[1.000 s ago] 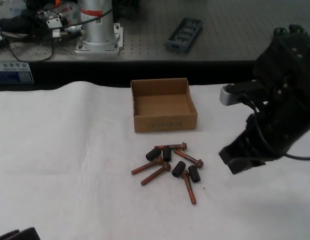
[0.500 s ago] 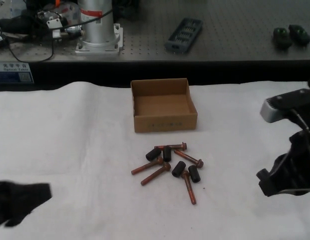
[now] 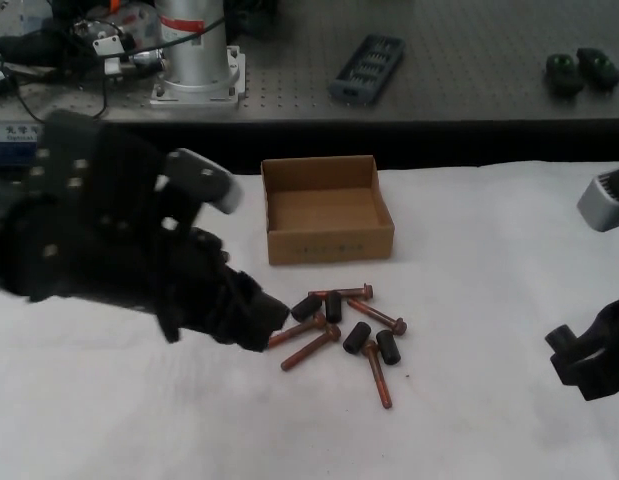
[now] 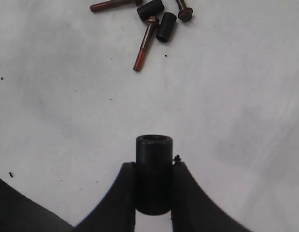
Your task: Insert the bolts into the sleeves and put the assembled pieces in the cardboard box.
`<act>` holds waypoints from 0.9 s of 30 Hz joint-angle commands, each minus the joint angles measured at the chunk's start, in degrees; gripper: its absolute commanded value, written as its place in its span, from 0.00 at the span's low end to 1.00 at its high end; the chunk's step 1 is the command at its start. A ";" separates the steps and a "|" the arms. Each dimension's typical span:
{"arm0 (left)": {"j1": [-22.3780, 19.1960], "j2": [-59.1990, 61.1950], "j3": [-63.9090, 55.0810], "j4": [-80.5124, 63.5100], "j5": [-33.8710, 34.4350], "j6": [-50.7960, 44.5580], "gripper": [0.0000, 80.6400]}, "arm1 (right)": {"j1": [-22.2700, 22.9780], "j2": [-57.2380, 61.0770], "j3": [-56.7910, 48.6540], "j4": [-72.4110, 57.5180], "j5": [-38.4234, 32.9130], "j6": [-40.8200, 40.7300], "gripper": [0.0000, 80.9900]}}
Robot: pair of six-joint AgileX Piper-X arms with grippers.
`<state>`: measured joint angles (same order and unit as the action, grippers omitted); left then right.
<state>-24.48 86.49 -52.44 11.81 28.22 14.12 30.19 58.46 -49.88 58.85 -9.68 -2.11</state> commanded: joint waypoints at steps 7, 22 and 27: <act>-5.61 13.12 -10.64 0.52 -6.66 12.23 0.40 | 0.02 -0.71 -0.03 -0.01 -0.71 -0.52 0.04; -7.89 21.42 -13.23 1.72 -14.52 15.49 0.40 | 0.02 -0.71 -0.03 -0.01 -0.71 -0.52 0.04; -7.89 22.42 -13.23 0.35 -14.63 15.92 0.40 | 0.02 -0.71 -0.03 -0.01 -0.71 -0.52 0.04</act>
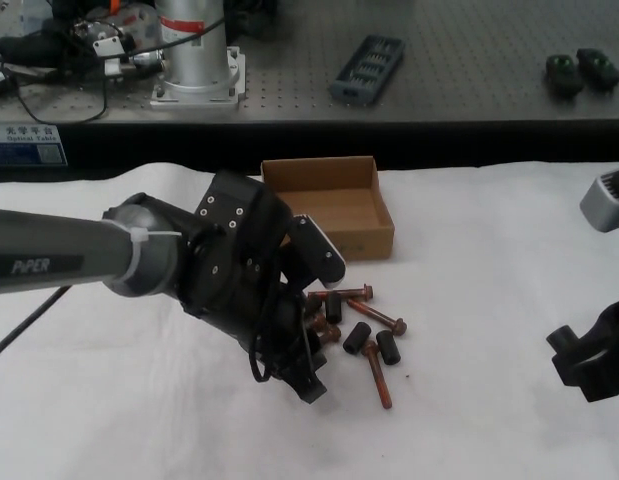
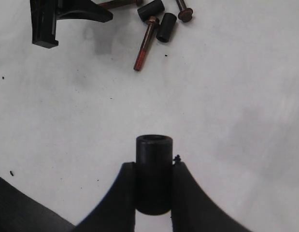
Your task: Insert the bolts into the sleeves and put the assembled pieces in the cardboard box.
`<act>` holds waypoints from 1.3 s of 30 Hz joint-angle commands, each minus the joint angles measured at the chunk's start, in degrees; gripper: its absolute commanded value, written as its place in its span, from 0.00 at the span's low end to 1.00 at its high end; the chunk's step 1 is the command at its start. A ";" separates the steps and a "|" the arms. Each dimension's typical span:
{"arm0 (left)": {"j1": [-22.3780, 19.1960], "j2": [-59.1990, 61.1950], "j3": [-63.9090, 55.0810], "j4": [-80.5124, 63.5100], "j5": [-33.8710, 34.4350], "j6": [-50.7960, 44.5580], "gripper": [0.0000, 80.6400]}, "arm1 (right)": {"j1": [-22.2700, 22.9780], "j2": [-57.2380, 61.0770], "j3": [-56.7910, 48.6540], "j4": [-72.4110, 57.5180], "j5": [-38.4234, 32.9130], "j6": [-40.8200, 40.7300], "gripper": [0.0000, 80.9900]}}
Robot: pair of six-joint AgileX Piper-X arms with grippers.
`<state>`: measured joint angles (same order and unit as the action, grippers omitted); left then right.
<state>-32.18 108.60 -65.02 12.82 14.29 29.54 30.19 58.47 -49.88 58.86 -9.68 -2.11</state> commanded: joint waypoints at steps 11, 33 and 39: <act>-0.19 1.29 -0.65 -2.97 -0.70 0.51 0.40 | 0.02 -0.73 -0.03 -0.01 -0.71 -0.52 0.04; -0.19 7.25 -3.60 -3.94 -0.86 -0.98 0.23 | 0.02 -0.73 -0.03 -0.01 -0.71 -0.52 0.04; -0.33 7.25 -3.60 -3.94 2.65 -0.98 0.01 | 0.02 -0.73 -0.03 -0.01 -0.71 -0.52 0.04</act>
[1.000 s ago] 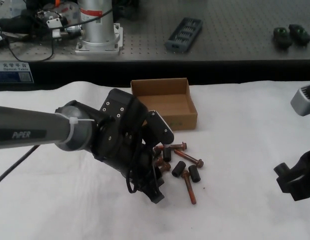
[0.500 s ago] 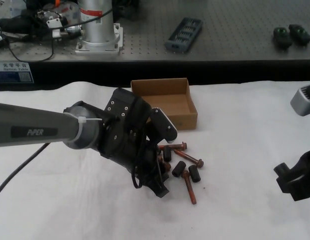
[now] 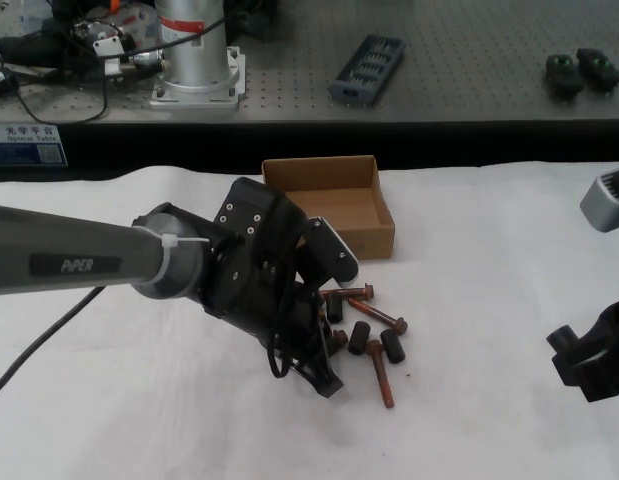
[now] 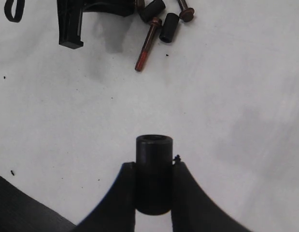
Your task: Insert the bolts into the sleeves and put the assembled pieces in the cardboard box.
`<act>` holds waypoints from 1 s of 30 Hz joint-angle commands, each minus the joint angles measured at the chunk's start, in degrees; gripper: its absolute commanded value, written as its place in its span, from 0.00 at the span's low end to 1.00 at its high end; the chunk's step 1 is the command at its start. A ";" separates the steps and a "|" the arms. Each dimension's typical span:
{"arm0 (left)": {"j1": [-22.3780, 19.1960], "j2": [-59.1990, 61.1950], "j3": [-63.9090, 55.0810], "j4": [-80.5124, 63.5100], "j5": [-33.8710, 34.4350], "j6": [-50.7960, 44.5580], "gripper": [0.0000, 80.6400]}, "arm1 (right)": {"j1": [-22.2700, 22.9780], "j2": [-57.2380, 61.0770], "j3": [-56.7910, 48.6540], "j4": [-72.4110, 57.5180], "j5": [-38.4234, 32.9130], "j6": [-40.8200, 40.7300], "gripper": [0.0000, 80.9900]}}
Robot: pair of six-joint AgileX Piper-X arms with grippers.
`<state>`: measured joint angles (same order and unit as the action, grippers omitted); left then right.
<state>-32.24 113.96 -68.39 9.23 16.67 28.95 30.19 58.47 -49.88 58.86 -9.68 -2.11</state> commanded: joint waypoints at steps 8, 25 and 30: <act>-0.42 -3.11 -0.24 0.62 0.55 -0.40 0.01 | 0.02 -0.73 -0.03 -0.01 -0.71 -0.52 0.04; 2.81 -22.02 -0.12 15.69 6.12 -17.66 0.01 | 0.02 -0.58 -0.03 -3.29 -11.20 -0.52 0.04; 6.28 -26.95 -0.01 17.33 9.84 -20.02 0.01 | 0.02 0.94 -0.03 -10.05 -17.49 -0.52 0.04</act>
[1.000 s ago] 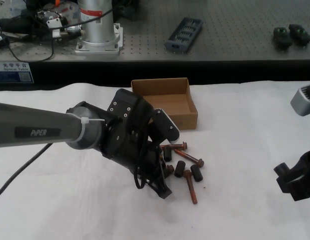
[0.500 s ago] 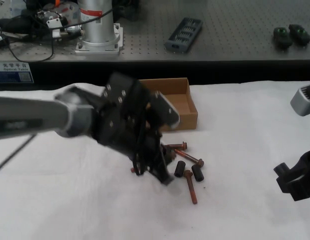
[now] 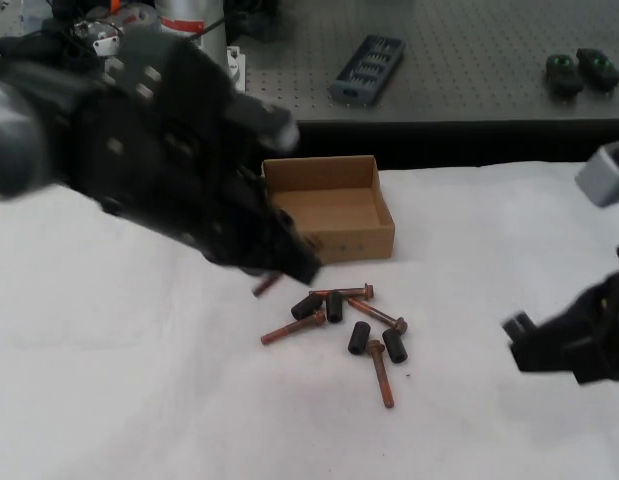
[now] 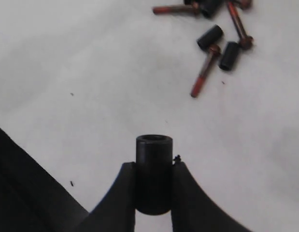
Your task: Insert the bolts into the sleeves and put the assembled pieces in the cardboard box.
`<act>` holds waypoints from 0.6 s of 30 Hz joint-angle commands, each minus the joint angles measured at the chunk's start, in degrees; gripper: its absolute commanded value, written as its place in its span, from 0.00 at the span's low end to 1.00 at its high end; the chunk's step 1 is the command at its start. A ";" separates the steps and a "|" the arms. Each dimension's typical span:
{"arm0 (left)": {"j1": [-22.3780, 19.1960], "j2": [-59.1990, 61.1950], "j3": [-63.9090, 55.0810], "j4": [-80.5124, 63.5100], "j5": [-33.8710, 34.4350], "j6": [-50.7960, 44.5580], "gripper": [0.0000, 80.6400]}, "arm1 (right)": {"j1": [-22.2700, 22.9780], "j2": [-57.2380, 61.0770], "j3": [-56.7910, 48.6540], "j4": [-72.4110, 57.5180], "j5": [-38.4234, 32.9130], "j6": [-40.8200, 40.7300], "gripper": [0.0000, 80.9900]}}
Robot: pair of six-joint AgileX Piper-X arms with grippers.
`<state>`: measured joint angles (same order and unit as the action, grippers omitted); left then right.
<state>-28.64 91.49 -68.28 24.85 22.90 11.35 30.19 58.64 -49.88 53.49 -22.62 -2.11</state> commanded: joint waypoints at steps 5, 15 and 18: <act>5.89 -10.90 3.18 2.07 6.28 -3.81 0.01 | 0.98 4.26 -0.03 -9.18 -7.21 0.00 0.04; 7.32 -28.53 21.28 -15.00 11.25 -19.19 0.01 | 10.89 12.52 -0.03 -24.41 -12.24 9.43 0.04; 7.32 -33.17 26.95 -24.41 11.25 -25.12 0.01 | 13.74 14.38 -0.03 -29.33 -14.06 13.23 0.04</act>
<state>-21.48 62.91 -46.11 10.99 33.28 -6.36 42.25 72.00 -49.80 28.66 -34.51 8.45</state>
